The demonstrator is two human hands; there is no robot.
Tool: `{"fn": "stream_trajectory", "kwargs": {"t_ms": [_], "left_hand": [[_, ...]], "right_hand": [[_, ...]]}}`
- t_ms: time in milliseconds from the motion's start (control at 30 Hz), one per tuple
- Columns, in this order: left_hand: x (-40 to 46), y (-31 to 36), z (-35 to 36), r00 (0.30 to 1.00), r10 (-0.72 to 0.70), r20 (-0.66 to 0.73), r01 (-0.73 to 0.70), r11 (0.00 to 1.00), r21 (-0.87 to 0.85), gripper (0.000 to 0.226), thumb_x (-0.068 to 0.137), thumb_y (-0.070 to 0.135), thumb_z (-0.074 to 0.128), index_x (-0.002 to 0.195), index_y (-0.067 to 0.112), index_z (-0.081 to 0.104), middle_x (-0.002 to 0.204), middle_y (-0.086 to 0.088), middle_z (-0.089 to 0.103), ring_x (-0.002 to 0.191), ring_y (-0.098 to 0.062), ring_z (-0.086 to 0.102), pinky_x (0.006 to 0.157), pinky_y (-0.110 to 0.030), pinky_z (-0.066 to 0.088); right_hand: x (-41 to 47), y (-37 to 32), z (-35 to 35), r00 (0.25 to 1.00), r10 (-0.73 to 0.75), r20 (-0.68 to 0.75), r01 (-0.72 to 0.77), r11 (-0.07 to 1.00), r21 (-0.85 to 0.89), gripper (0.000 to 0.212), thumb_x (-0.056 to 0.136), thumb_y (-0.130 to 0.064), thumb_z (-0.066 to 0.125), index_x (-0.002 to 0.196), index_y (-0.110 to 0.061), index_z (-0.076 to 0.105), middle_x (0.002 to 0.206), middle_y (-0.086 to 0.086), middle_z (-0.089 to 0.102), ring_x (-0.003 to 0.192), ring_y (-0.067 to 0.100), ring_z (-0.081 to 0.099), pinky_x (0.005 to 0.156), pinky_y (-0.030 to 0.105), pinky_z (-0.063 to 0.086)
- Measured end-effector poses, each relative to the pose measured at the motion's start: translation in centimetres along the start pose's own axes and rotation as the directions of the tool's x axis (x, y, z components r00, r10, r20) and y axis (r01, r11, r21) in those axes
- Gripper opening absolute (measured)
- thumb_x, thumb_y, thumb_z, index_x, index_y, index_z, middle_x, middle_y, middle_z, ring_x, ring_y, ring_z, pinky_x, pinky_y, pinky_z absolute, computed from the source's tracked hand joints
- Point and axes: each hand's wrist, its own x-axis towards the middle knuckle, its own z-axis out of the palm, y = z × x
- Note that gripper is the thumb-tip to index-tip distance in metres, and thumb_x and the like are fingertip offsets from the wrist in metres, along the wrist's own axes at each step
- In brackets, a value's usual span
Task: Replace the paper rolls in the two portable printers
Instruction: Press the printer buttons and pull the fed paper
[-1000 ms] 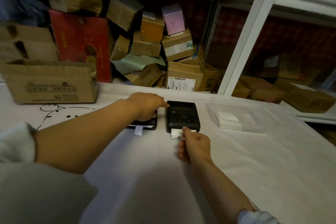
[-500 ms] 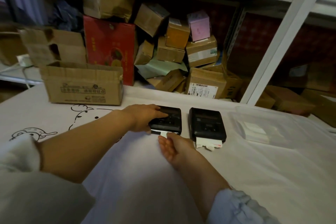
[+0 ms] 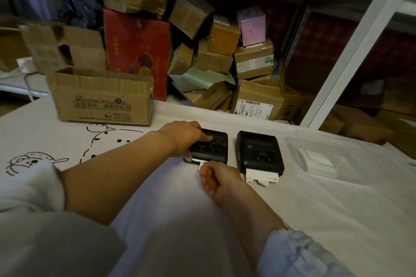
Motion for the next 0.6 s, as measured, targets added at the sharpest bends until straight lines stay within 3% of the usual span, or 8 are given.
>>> {"fn": "stream_trajectory", "kwargs": {"t_ms": [133,334,500,600], "left_hand": [[0.2,-0.2,-0.4,1.0,0.007,0.027,-0.006,1.0,-0.004,0.077,0.08,0.025,0.071,0.145,0.035,0.03,0.137,-0.004,0.043,0.123,-0.026,0.046,0.097,-0.037,0.045],[0.5,-0.2,-0.4,0.999,0.019,0.026,-0.019,1.0,-0.022,0.073,0.083,0.021,0.069,0.145,0.033,0.031,0.137,-0.004,0.042,0.123,-0.027,0.046,0.097,-0.036,0.045],[0.1,-0.1,0.1,1.0,0.005,-0.001,-0.005,0.999,-0.049,0.072,0.084,0.018,0.066,0.145,0.033,0.03,0.139,-0.003,0.042,0.124,-0.026,0.046,0.094,-0.033,0.044],[0.2,0.0,-0.1,1.0,0.0,-0.004,0.0,0.999,-0.037,0.073,0.084,0.018,0.066,0.145,0.033,0.03,0.138,-0.004,0.043,0.123,-0.026,0.046,0.094,-0.033,0.043]], "right_hand": [[-0.2,0.2,-0.3,1.0,-0.014,-0.01,0.014,0.999,-0.042,0.009,0.088,-0.007,0.064,0.083,0.0,0.068,0.048,0.006,0.063,0.034,0.01,0.058,0.042,0.02,0.05],[-0.2,1.0,-1.0,0.998,-0.046,-0.04,0.039,0.987,-0.155,0.023,0.088,-0.011,0.063,0.066,-0.006,0.061,0.042,0.003,0.056,0.037,0.01,0.052,0.045,0.022,0.046],[-1.2,0.7,-1.3,1.0,0.023,0.004,-0.023,0.995,-0.095,0.014,0.089,-0.013,0.065,0.094,0.0,0.068,0.051,0.004,0.067,0.035,0.007,0.058,0.04,0.017,0.048],[-1.2,0.7,-1.0,1.0,0.021,0.0,-0.021,0.997,-0.079,0.016,0.087,-0.013,0.068,0.096,0.0,0.067,0.056,0.007,0.068,0.036,0.008,0.059,0.041,0.018,0.049]]}}
